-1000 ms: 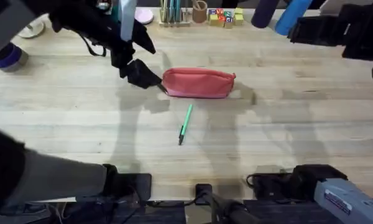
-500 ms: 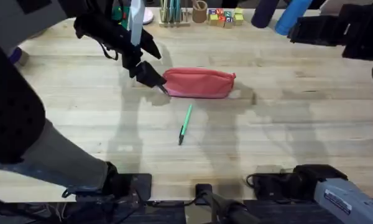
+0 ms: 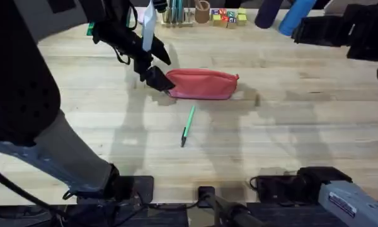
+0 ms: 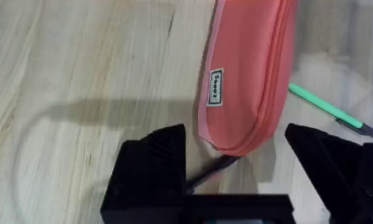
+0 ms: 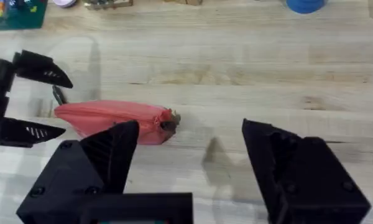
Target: Unzip the bag, pick up the pens from the table one at a time and place them inside, then zip the bag closed.
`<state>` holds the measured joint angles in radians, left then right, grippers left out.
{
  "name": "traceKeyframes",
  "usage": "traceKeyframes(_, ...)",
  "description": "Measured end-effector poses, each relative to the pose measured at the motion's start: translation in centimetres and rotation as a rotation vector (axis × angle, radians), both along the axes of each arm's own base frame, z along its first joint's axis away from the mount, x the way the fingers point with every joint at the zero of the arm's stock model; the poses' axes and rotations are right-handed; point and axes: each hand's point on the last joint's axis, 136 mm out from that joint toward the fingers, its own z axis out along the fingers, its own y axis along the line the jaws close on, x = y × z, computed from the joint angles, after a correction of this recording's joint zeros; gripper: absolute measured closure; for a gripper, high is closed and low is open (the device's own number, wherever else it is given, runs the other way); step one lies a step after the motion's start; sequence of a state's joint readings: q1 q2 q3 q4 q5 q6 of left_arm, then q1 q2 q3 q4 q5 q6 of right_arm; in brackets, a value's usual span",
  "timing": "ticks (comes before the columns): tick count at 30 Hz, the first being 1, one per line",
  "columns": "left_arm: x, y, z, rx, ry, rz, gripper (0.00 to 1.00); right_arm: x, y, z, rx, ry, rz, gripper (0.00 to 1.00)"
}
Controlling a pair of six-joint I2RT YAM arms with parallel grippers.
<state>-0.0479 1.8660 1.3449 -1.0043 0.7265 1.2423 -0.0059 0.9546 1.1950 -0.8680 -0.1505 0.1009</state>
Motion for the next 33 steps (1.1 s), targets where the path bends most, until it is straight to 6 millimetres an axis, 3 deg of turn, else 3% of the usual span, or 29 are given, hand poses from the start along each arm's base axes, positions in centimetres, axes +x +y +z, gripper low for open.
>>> traceKeyframes(7, 0.13, -0.05, 0.03, -0.004, -0.006, 0.000, 0.020, 0.16, 0.00, 0.18, 0.000, -0.010, 0.000, 0.005)
traceKeyframes(16, 0.13, -0.09, 0.08, -0.007, -0.005, 0.000, 0.255, 0.22, 0.00, 0.25, 0.000, -0.014, 0.000, 0.005)
traceKeyframes(23, -0.05, -0.46, 0.11, -0.010, -0.004, -0.010, 0.696, 0.22, -0.01, 0.25, 0.000, -0.014, 0.000, 0.006)
traceKeyframes(26, -0.21, -0.73, 0.06, -0.005, -0.005, -0.022, 0.934, 0.22, -0.01, 0.25, 0.000, -0.014, 0.000, 0.005)
traceKeyframes(33, -0.33, -0.85, -0.22, 0.020, -0.007, -0.034, 0.957, 0.22, 0.00, 0.26, 0.000, -0.014, 0.000, 0.006)
